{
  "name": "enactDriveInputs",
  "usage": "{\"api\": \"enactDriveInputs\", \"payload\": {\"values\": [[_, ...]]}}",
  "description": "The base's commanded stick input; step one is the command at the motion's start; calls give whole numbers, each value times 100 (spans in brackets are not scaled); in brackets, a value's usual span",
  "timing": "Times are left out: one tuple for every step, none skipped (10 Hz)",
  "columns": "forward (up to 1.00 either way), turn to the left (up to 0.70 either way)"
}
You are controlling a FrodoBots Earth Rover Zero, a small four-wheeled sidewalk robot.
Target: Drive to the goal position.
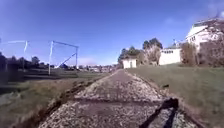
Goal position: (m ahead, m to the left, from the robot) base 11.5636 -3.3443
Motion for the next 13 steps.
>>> {"api": "enactDriveInputs", "payload": {"values": [[100,0],[100,0],[100,0],[100,0],[100,0],[100,0],[100,-29],[100,-36],[100,-40],[100,-40],[100,-37],[100,-19],[100,-2]]}}
